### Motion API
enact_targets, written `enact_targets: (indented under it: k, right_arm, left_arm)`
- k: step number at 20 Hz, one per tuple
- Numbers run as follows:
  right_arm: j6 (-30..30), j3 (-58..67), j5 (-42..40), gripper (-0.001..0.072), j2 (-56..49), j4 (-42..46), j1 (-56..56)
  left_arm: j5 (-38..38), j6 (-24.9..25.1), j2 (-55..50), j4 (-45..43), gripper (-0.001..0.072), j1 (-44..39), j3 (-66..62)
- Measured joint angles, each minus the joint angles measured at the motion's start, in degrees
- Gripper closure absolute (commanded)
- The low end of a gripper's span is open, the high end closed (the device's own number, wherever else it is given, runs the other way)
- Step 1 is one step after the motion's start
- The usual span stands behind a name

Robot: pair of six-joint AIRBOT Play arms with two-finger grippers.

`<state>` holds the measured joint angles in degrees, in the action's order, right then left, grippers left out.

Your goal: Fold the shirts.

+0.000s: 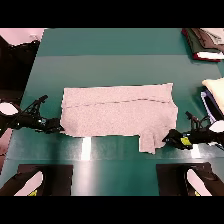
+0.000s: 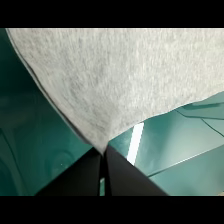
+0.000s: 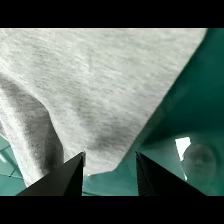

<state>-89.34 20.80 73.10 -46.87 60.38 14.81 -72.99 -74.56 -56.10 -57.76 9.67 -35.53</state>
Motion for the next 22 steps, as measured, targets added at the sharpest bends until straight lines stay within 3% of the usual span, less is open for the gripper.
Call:
enact_targets:
  k: [3,4,5,6,10,17,22]
  right_arm:
    - [-0.5,-0.4,-2.3,0.0396,0.1,-0.6,-1.4]
    - [-0.5,-0.5,-3.1,0.0497,0.1,-0.7,-1.7]
    - [-0.5,-0.5,-3.8,0.0651,0.1,-0.3,-1.9]
    - [-0.5,-0.6,-4.5,0.0697,0.1,0.1,-1.9]
    - [-0.5,1.7,-3.1,0.0699,0.9,1.4,-2.2]
    - [-0.2,13.6,14.5,0.07,12.0,10.5,-0.4]
    - [-0.2,20.1,15.7,0.07,13.9,12.1,1.9]
  left_arm:
    - [-0.2,0.0,0.0,0.0,0.0684,0.0,0.0]
    - [-0.2,0.0,0.0,0.0,0.0684,0.0,0.0]
    - [-0.3,0.0,0.0,0.0,0.0684,0.0,0.0]
    - [-0.4,0.0,0.0,0.0,0.0684,0.0,0.0]
    - [-1.2,0.4,0.1,-0.1,0.0685,0.0,0.0]
    - [-5.3,0.5,10.4,-0.4,0.0684,0.0,0.0]
    - [-4.2,-0.2,15.9,-0.4,0.0684,0.0,-0.4]
